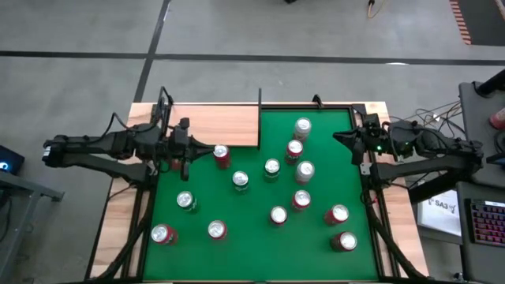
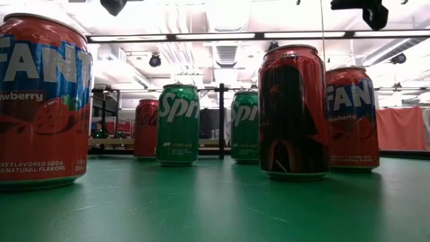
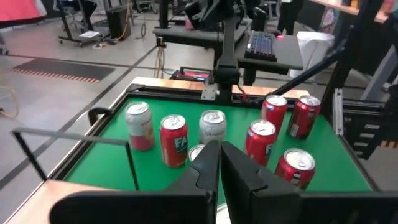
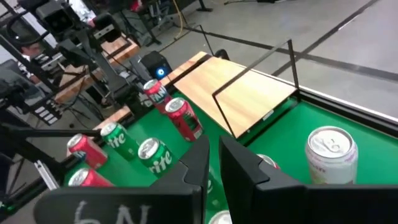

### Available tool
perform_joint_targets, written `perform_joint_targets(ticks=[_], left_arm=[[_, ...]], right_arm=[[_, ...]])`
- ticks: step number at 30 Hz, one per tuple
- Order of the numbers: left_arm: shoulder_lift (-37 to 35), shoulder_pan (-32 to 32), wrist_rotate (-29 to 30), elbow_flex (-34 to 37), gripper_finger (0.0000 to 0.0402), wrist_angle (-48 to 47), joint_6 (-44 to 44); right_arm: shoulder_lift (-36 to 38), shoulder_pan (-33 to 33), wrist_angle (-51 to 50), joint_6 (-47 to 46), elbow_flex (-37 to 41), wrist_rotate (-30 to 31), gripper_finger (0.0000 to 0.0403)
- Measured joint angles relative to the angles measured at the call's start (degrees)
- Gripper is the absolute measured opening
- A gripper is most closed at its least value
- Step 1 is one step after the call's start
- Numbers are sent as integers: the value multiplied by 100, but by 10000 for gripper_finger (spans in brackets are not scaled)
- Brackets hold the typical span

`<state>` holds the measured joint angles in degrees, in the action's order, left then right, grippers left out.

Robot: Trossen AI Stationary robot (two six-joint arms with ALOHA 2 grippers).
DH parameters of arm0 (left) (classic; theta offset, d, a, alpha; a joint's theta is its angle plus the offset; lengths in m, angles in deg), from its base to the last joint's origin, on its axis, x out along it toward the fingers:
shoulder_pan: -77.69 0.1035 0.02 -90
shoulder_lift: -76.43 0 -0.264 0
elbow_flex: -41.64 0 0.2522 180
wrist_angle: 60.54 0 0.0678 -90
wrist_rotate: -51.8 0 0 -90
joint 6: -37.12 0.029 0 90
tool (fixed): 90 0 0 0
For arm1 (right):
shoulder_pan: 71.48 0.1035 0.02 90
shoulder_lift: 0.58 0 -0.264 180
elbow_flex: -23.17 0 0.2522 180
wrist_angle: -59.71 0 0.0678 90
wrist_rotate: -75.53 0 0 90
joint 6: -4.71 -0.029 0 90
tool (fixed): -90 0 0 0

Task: Place canned beverage on shelf
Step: Put the pink-white soda can on the shelf

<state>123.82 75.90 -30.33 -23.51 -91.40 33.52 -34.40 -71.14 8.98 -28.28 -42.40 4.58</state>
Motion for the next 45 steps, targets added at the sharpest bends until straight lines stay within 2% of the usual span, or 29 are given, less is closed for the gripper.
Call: perform_joint_targets(ticks=[9,16,22,30,38,41,45], left_arm=[[178,-4,-41,-150,0,-6,251],[51,-4,-40,-145,0,-24,567],[-52,-4,-42,-141,0,-55,610],[-307,-51,-142,-132,0,-104,467],[-752,-94,-150,-130,0,-621,99],[-869,-94,-148,-130,0,-801,6],[-963,-94,-147,-130,0,-914,4]], right_arm=[[-433,0,198,103,-361,52,28],[-1661,13,190,555,-858,-105,28],[-2951,15,-970,554,-1832,-149,28],[-4111,-14,-2179,-85,-2900,-118,28],[-4477,-21,-2875,-334,-3297,-174,28],[-4417,-22,-3075,-528,-3290,-422,28],[-4363,-39,-3505,-902,-3294,-463,28]])
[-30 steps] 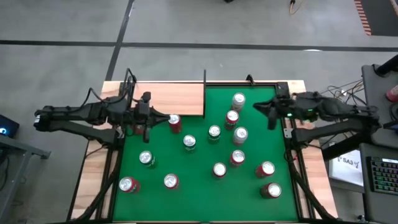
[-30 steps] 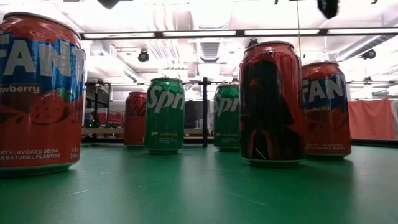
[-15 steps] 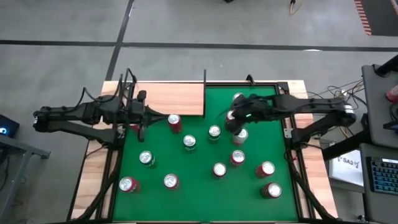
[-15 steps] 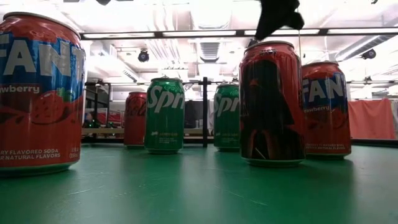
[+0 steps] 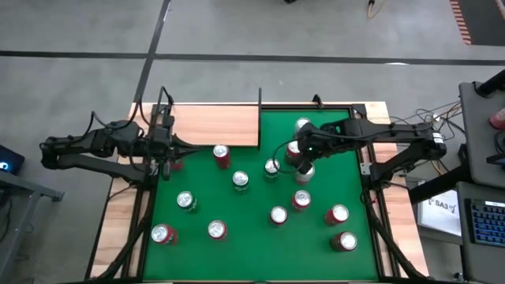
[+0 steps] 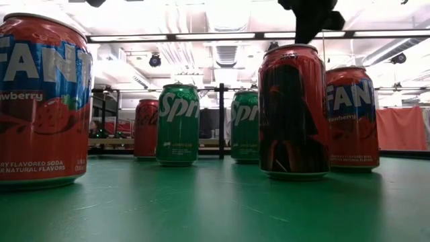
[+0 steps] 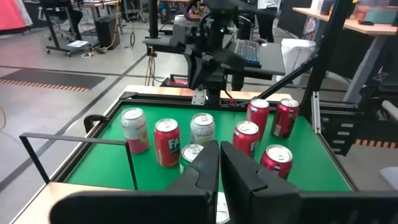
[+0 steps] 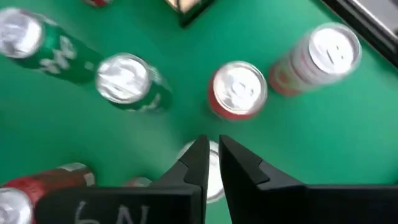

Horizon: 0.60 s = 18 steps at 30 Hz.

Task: Place canned beverage on shelf
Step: Put the pink-white soda can on the shelf

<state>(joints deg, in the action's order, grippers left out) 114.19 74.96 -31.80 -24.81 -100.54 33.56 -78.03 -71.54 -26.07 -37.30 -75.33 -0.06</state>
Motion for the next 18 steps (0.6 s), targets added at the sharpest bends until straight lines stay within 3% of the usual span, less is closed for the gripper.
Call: perform_joint_targets(ticks=[7,18], left_arm=[[-100,-25,3,241,0,-181,0],[-802,-28,76,1226,0,15,-48]], right_arm=[[15,1,-725,-547,12,-49,28],[4,-11,-690,-929,49,-94,29]])
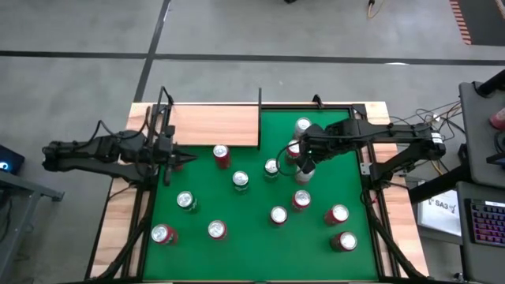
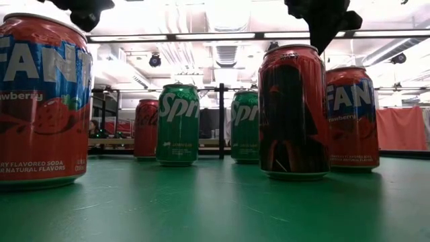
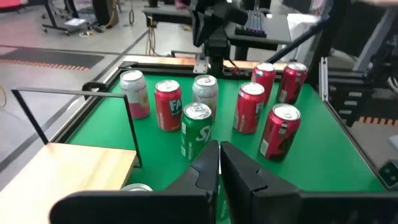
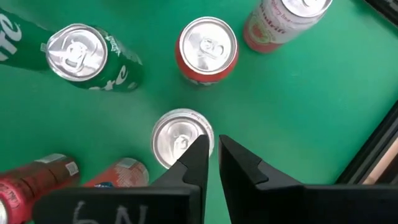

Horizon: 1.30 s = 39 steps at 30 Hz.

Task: Place canned beverage on shelf
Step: Put the pink-white soda can on the shelf

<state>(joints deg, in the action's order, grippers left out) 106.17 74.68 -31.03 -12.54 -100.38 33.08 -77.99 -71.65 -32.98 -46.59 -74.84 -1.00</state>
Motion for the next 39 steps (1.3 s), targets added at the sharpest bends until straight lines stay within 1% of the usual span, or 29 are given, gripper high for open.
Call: perform_joint_targets(ticks=[4,7,11,16,19,22,25,27,29,34,39], left_arm=[[-247,0,45,168,0,19,0],[-386,0,45,282,0,205,0],[-523,0,45,437,0,462,2],[-582,0,45,470,0,570,-83],[-575,0,45,470,0,694,-97],[-562,0,45,470,0,796,-96],[-560,0,45,470,0,838,-92],[-558,0,44,470,0,880,-84],[-556,0,43,470,0,920,-79],[-551,0,44,470,0,1027,-54],[-547,0,45,470,0,1049,-39]], right_arm=[[-8,-36,45,-407,0,2,43],[-39,-39,41,-432,0,4,72],[-74,-35,27,-654,0,-36,133],[-120,-37,27,-828,0,-485,224],[-197,-33,40,-880,31,-496,274],[-348,-35,32,-868,92,-500,314],[-583,-35,39,-733,114,-600,344],[-756,-33,40,-641,114,-619,358],[-921,-24,38,-583,114,-653,364],[-1281,-24,22,-457,114,-678,365],[-1508,-24,-5,-308,114,-909,366]])
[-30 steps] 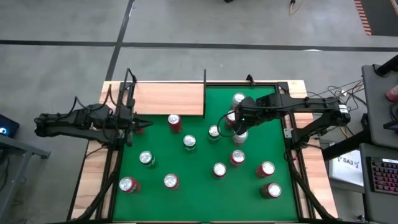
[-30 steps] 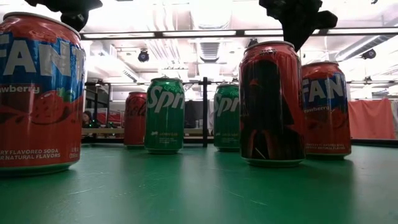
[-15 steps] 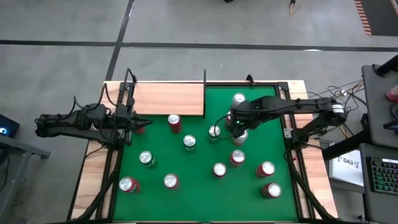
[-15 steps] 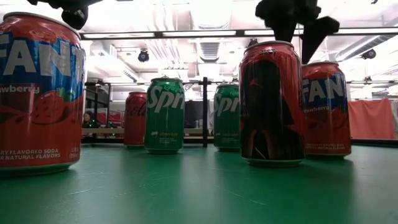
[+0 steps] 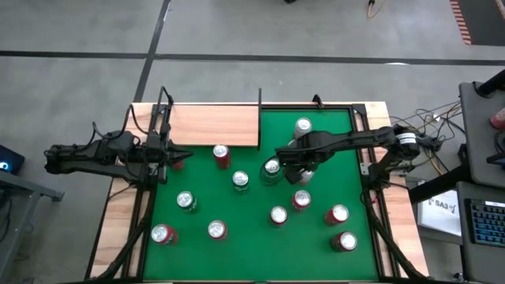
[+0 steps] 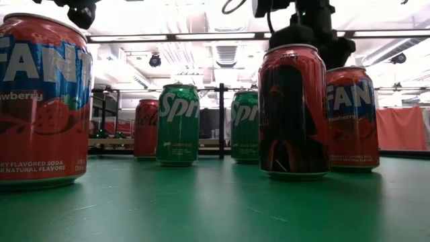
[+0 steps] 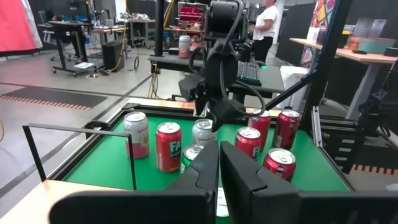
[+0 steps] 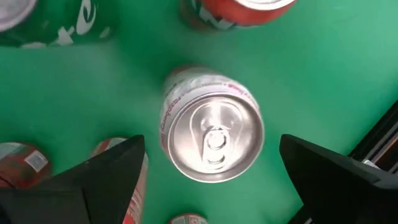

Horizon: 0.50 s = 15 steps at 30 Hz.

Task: Place canned beverage on shelf
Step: Put the pink-white soda can on the shelf

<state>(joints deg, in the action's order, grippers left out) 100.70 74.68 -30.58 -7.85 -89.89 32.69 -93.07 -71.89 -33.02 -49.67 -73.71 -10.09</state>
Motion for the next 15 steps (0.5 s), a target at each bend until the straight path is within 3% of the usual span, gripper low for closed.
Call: perform_joint_targets(ticks=[15], left_arm=[[2,0,-2,0,0,61,3]], right_arm=[[-319,-13,121,198,200,11,348]])
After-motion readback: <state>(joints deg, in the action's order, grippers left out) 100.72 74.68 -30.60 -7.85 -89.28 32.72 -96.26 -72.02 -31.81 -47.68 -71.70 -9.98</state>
